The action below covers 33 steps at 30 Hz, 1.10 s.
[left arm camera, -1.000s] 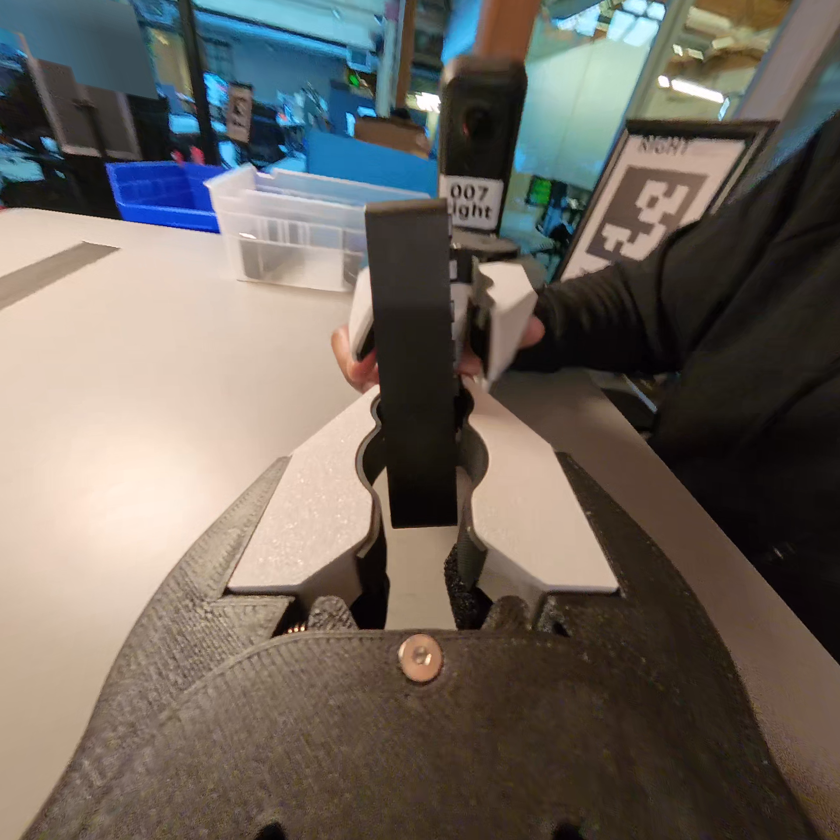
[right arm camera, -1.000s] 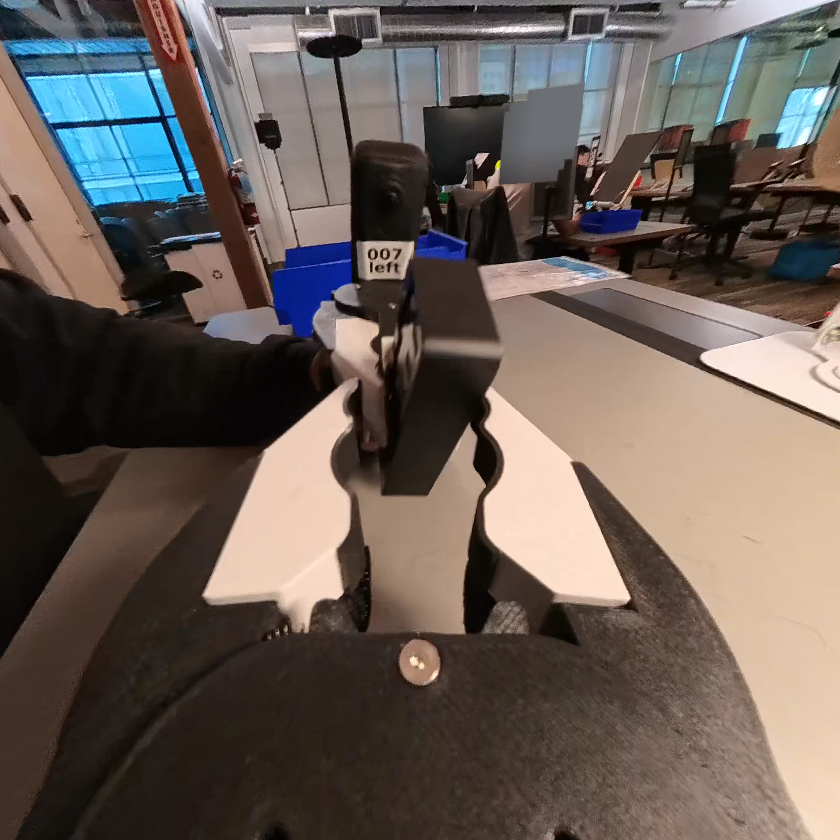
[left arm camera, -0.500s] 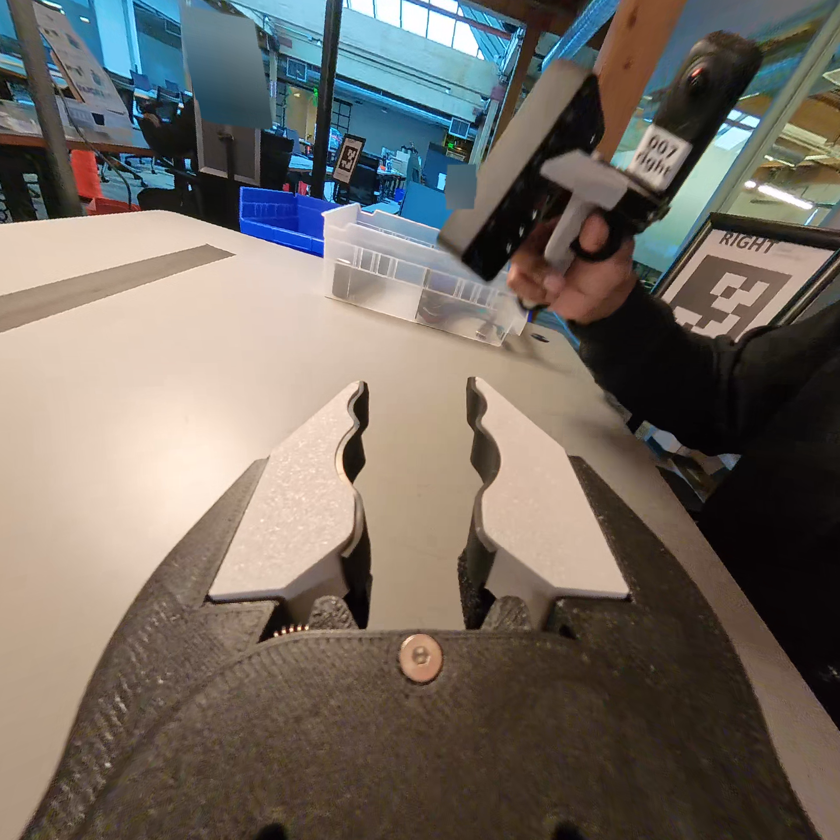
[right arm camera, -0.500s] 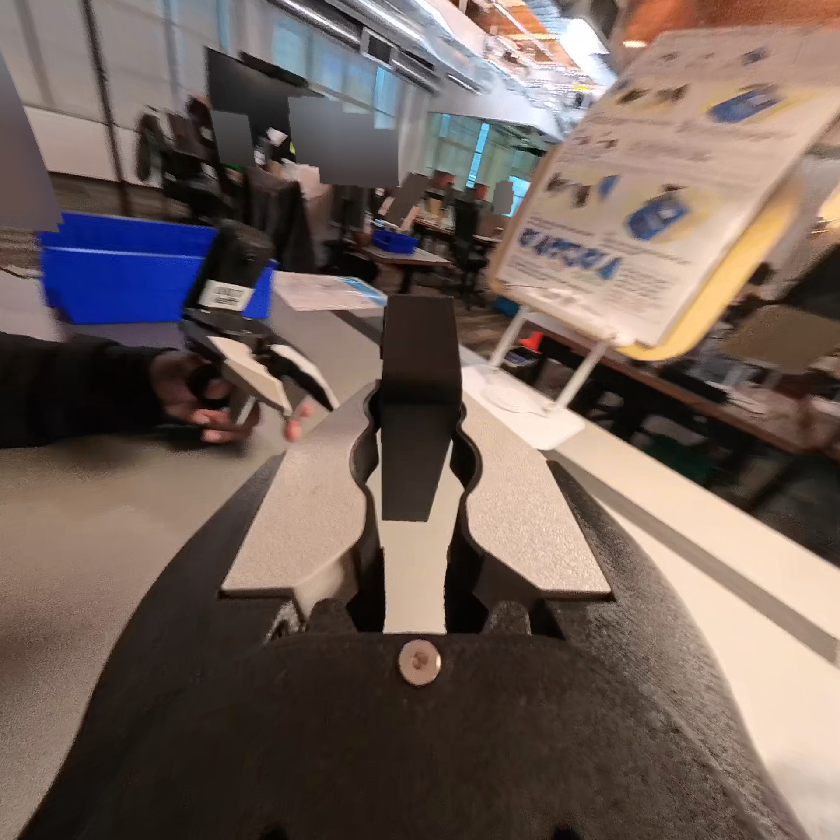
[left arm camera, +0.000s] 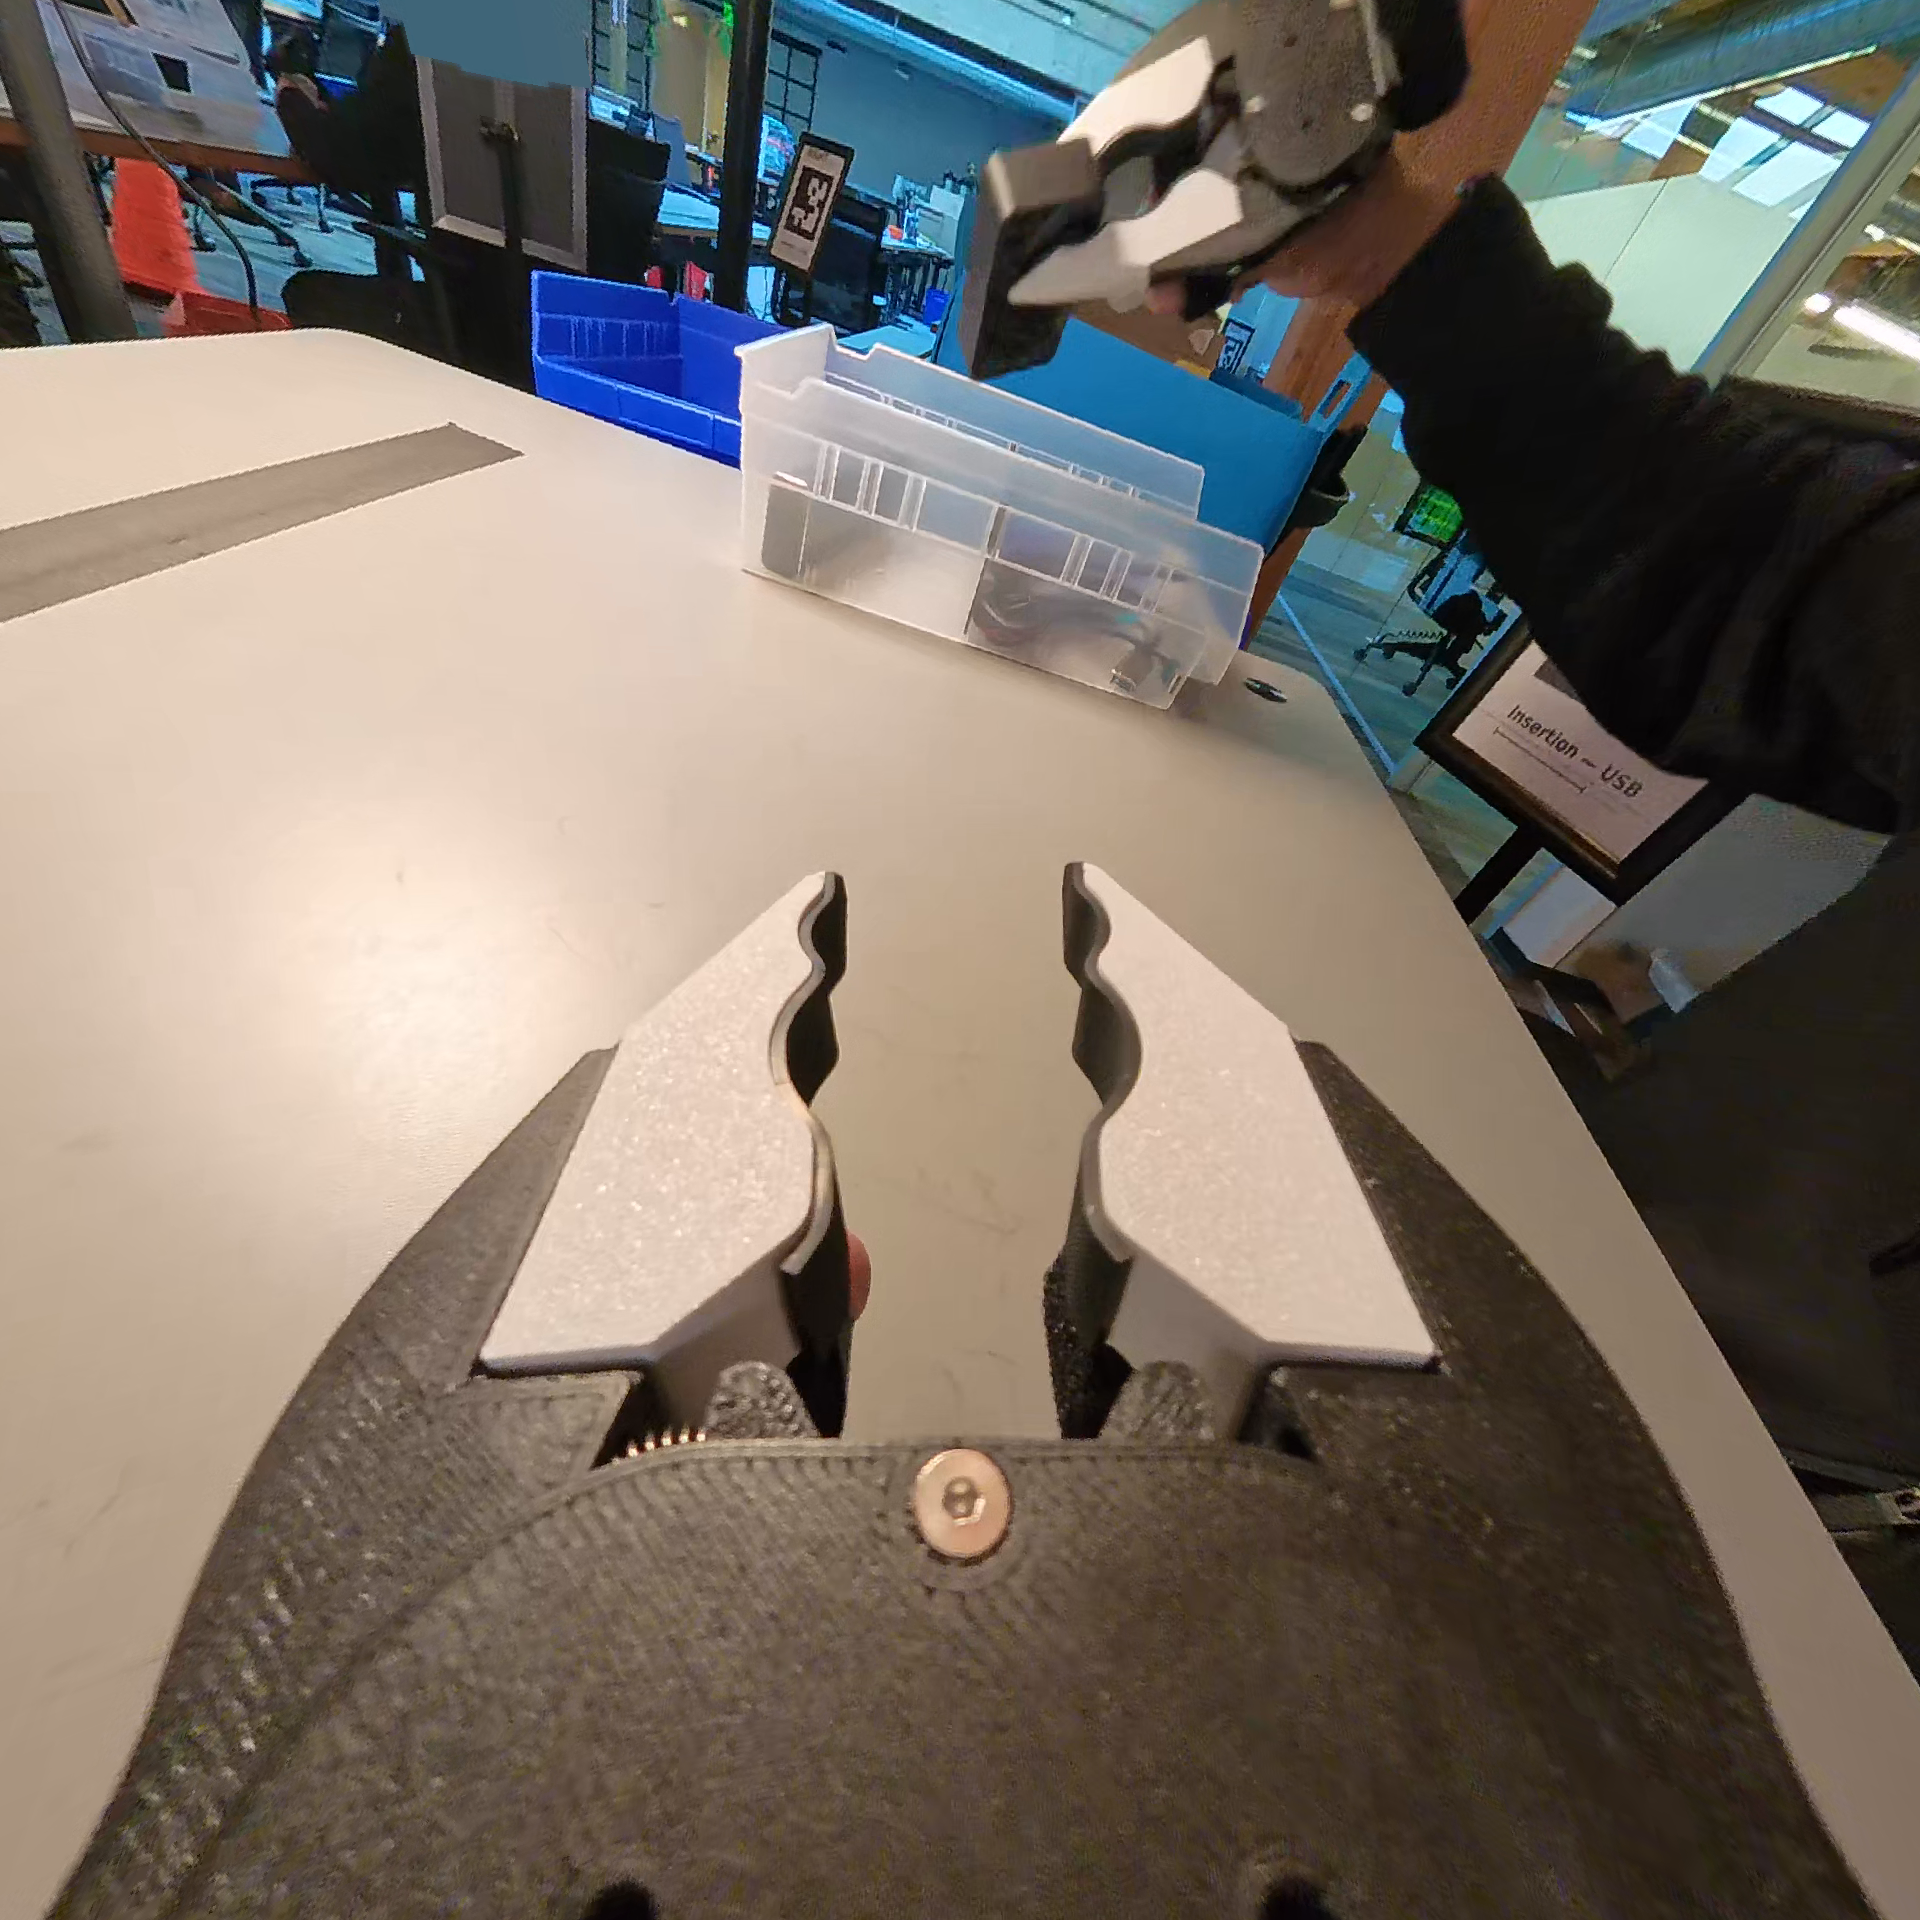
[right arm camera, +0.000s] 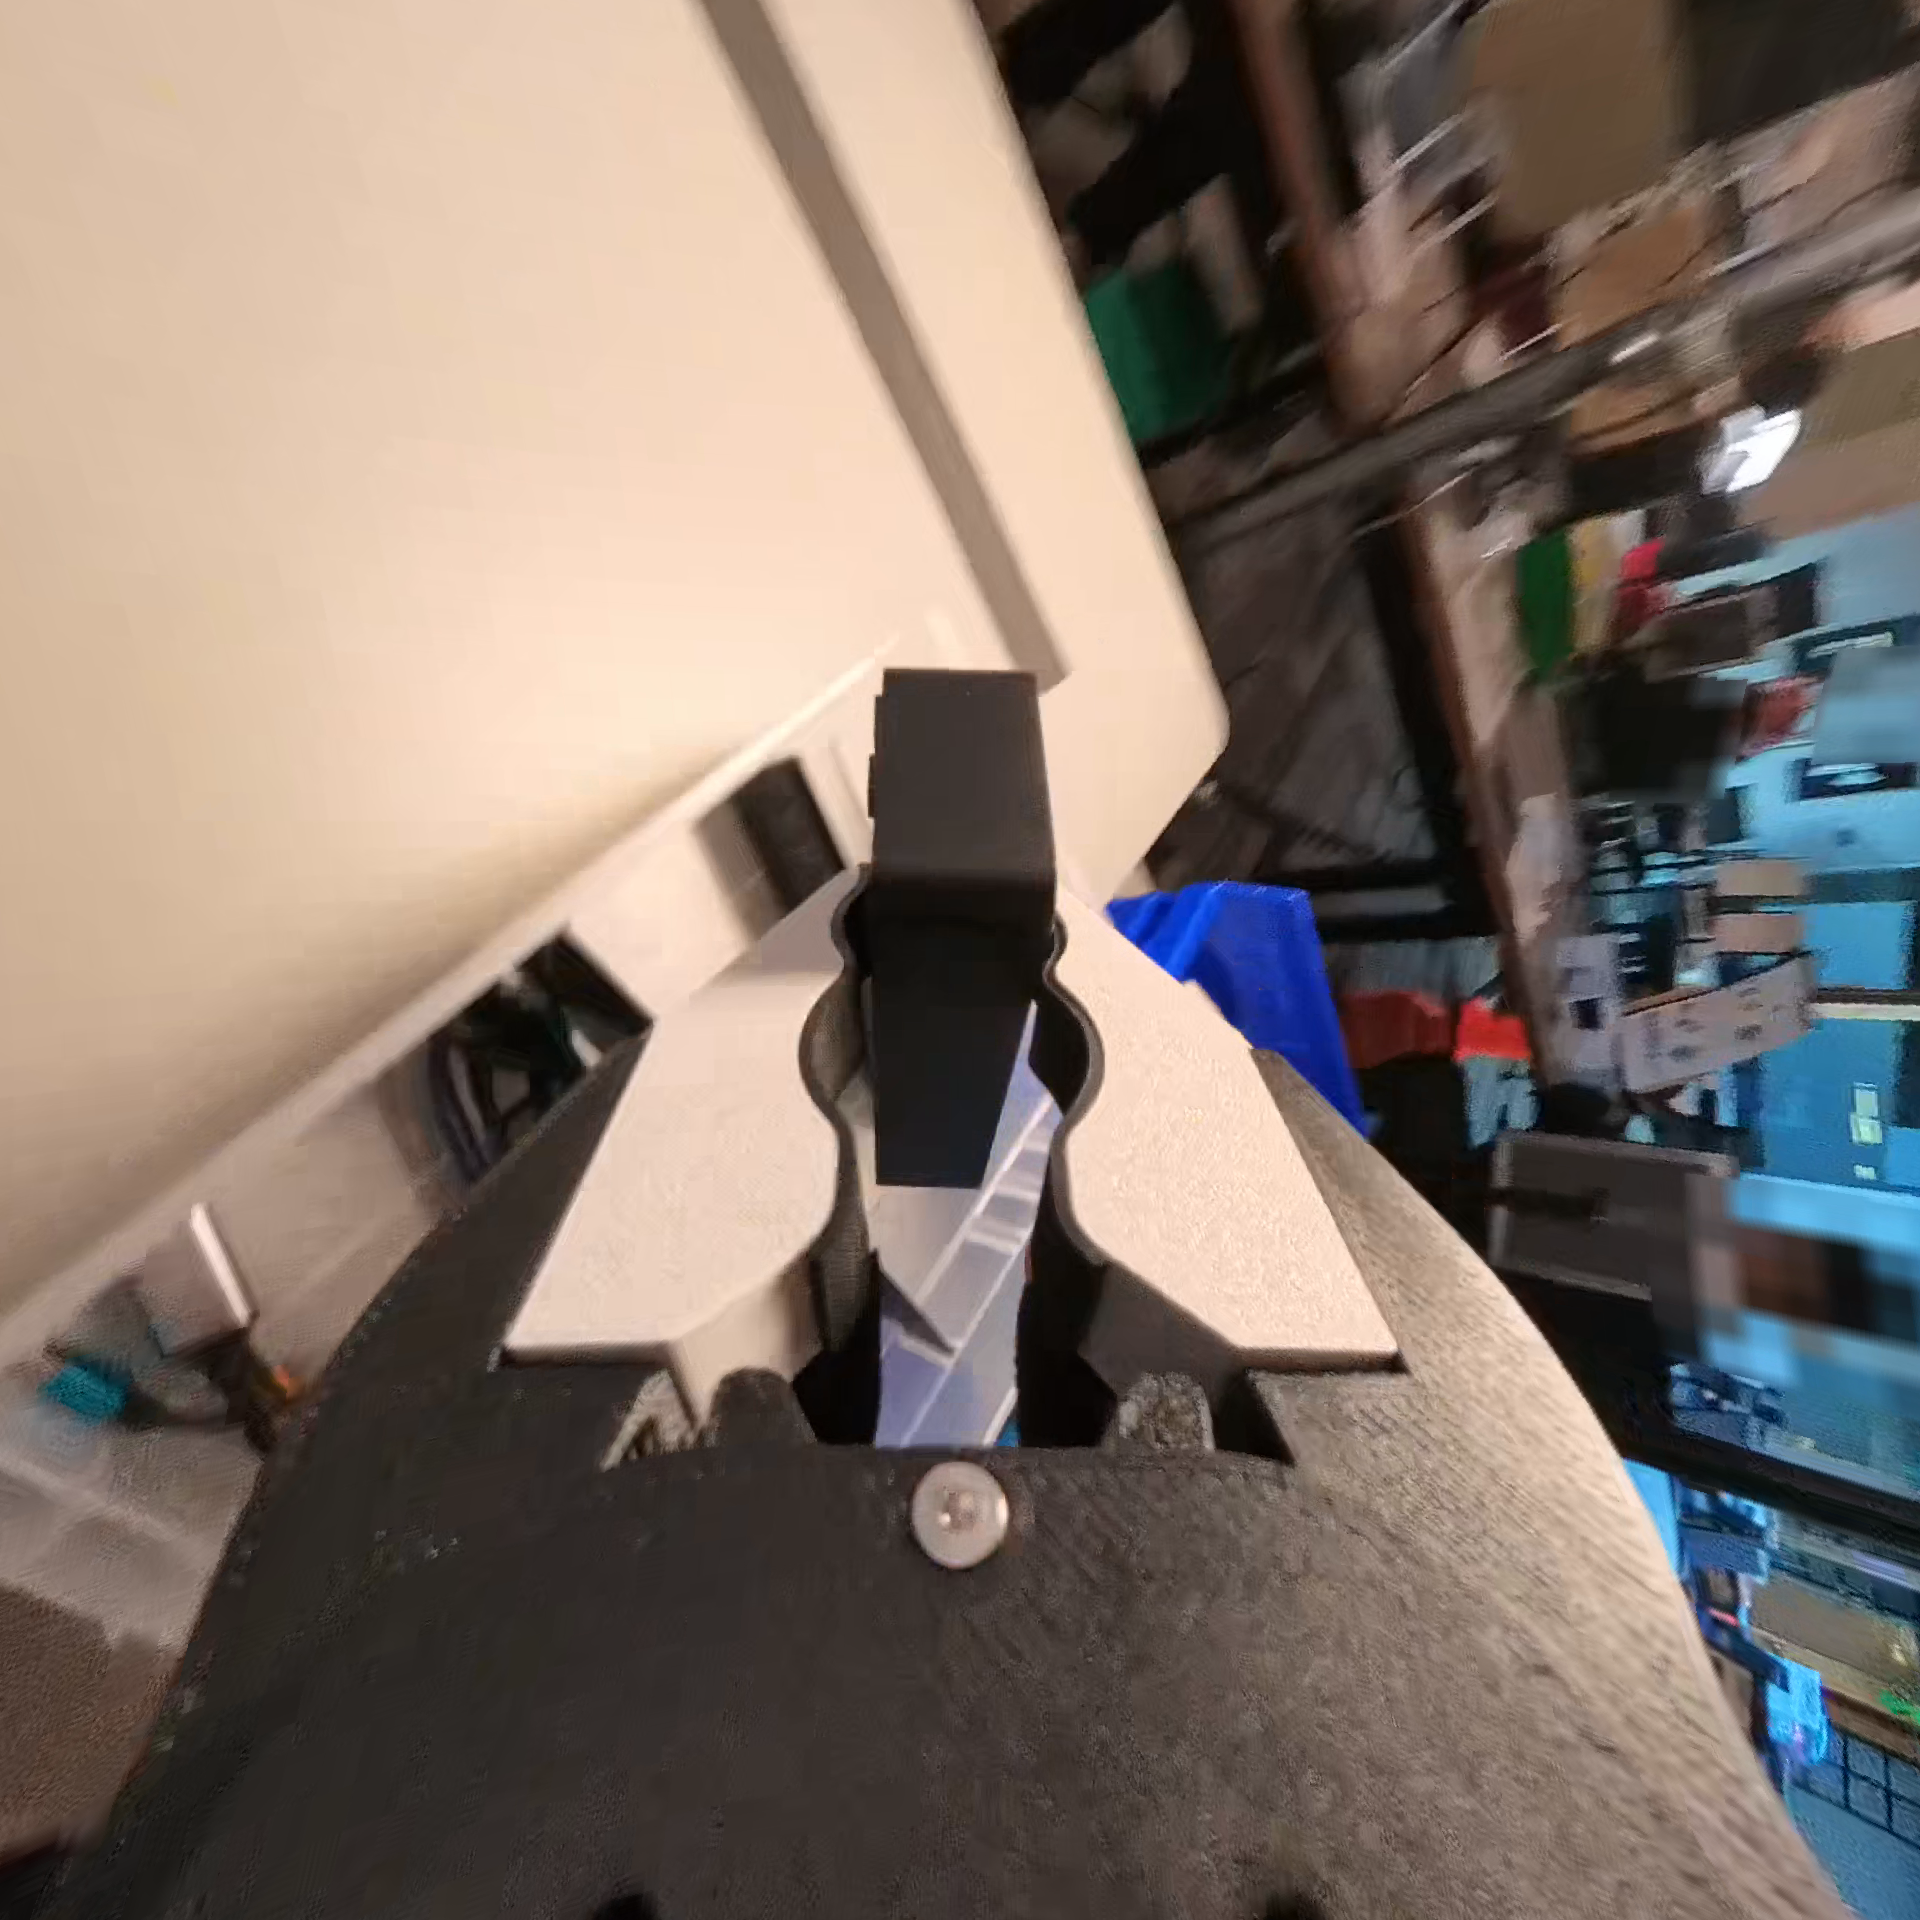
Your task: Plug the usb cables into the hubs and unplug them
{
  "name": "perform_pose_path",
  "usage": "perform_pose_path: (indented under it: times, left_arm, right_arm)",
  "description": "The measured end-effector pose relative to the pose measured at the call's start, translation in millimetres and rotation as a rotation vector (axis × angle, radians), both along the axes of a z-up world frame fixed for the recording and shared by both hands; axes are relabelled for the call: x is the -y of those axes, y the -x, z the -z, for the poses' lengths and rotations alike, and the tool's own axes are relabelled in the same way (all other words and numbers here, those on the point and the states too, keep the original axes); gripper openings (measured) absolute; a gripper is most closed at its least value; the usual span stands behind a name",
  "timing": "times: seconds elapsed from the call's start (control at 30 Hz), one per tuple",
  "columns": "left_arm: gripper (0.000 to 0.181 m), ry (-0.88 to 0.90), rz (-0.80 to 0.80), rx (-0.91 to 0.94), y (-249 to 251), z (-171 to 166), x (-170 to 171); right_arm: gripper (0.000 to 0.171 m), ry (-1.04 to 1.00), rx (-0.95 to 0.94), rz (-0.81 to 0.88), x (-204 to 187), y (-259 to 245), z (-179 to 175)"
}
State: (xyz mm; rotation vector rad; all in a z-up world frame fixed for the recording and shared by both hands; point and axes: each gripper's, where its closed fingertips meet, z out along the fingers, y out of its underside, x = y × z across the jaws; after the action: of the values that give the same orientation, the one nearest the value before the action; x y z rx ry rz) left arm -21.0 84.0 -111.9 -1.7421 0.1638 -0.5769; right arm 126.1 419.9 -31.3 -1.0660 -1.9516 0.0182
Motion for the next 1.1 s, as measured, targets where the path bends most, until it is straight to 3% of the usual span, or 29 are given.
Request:
perform_pose_path:
  times: [0.13,0.27,0.6,0.83,0.9,1.1]
  left_arm:
    - [0.044,0.008,0.002,-0.016,-1.7,1.8,-0.4]
    - [0.044,0.007,-0.003,-0.012,-0.7,1.6,-0.6]
    - [0.044,0.013,-0.004,0.006,0.7,1.6,-0.1]
    - [0.045,0.015,-0.028,0.008,4.3,1.9,-0.6]
    - [0.045,0.017,-0.043,0.008,6.3,2.2,-1.2]
    - [0.048,0.026,-0.116,-0.024,15.0,4.7,-4.1]
  right_arm:
    - [0.028,0.010,0.272,-0.032,-21.4,-6.6,54.0]
    - [0.028,0.019,0.424,-0.038,-31.3,-1.5,83.0]
    - [0.028,0.136,0.625,-0.002,-33.3,9.1,132.9]
    - [0.044,0.134,0.453,0.080,-44.9,22.0,122.5]
    - [0.057,0.102,0.353,0.141,-53.0,19.9,105.9]
    - [0.061,0.151,-0.099,0.395,-51.3,-29.9,40.8]
